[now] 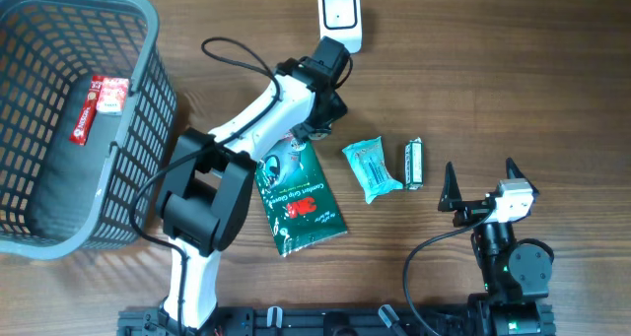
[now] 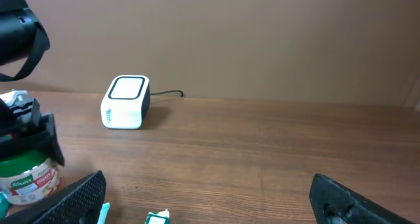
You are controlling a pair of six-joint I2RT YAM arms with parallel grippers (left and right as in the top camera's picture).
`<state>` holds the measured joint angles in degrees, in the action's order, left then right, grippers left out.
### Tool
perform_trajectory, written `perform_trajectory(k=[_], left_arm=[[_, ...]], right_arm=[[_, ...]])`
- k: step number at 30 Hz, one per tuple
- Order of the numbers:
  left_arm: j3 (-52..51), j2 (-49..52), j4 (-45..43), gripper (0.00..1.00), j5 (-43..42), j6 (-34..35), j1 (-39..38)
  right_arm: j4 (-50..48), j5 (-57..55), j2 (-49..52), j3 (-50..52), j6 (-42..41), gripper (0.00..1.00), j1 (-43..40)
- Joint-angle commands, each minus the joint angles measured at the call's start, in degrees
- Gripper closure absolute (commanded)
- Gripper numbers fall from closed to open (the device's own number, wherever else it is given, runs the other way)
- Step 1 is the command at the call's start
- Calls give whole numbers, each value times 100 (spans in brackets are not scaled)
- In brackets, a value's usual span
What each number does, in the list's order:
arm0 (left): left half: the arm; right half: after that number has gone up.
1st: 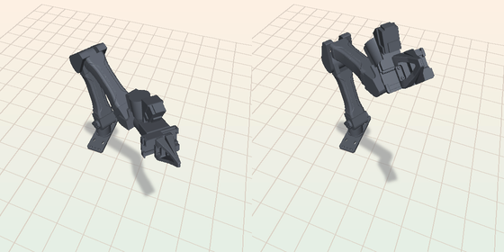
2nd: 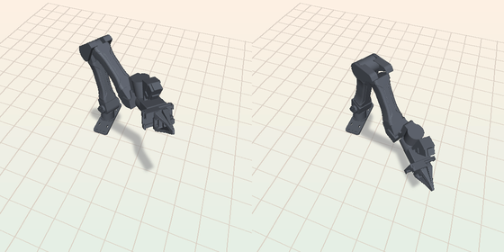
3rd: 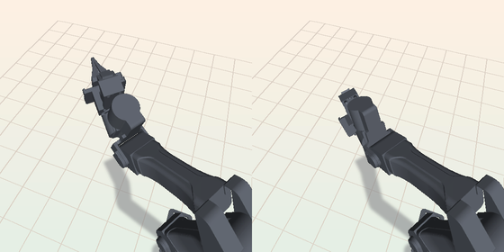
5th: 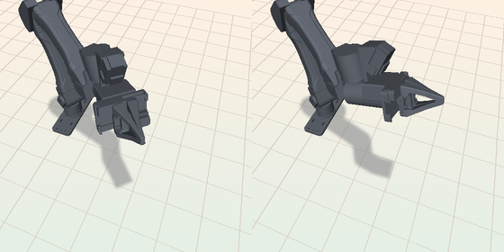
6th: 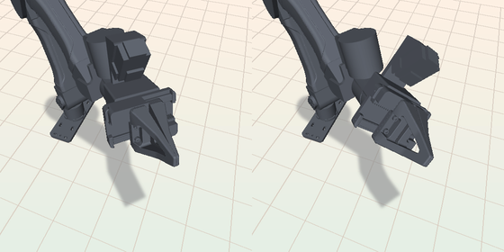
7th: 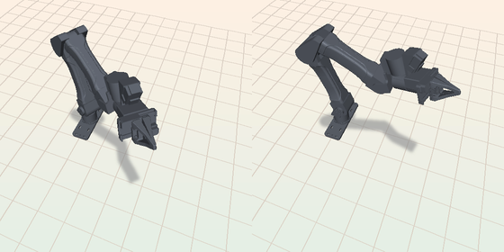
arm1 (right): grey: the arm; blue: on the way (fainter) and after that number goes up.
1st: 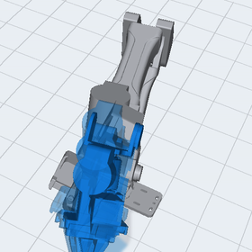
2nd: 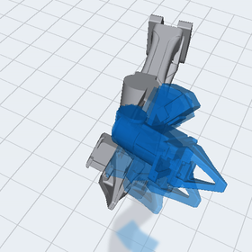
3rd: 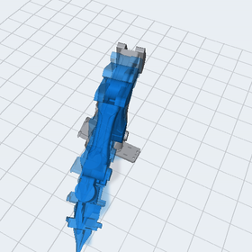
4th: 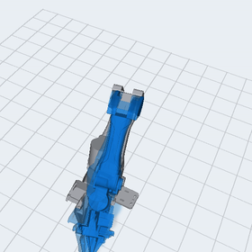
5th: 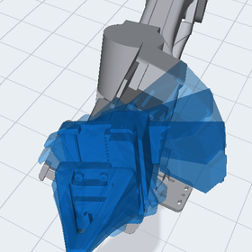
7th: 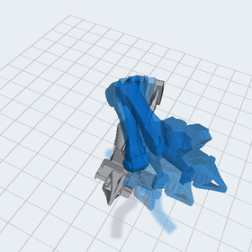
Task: Scan the item barcode
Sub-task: 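Carry the jar toward the scanner and set it beside the glove pack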
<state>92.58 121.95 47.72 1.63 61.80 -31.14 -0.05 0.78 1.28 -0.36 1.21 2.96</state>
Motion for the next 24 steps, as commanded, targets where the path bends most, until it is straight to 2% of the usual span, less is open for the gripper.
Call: perform_trajectory(k=[1, 3, 10, 16, 18, 21, 24], left_arm=[[0, 33, -79, 12, -225, 1681, -214], [0, 33, -232, 0, -413, 1915, -321], [0, 31, -483, 0, -675, 1956, -402], [2, -249, -66, 0, -1056, 992, -420], [2, -728, 286, 0, -1034, 422, -468], [2, -1425, 380, 0, -752, -50, -481], [28, -2267, 361, 0, -11, -393, -479]], right_arm=[[-33, -79, -26, 7, 26, 0, 20], [-33, -79, -26, 7, 28, 0, 20], [-35, -79, -26, 7, 28, 0, 20], [-33, -79, -26, 7, 24, 0, 20], [-33, -81, -26, 7, 26, 0, 20], [-33, -79, -26, 7, 26, 0, 20], [-33, -81, -26, 7, 28, 0, 20]])
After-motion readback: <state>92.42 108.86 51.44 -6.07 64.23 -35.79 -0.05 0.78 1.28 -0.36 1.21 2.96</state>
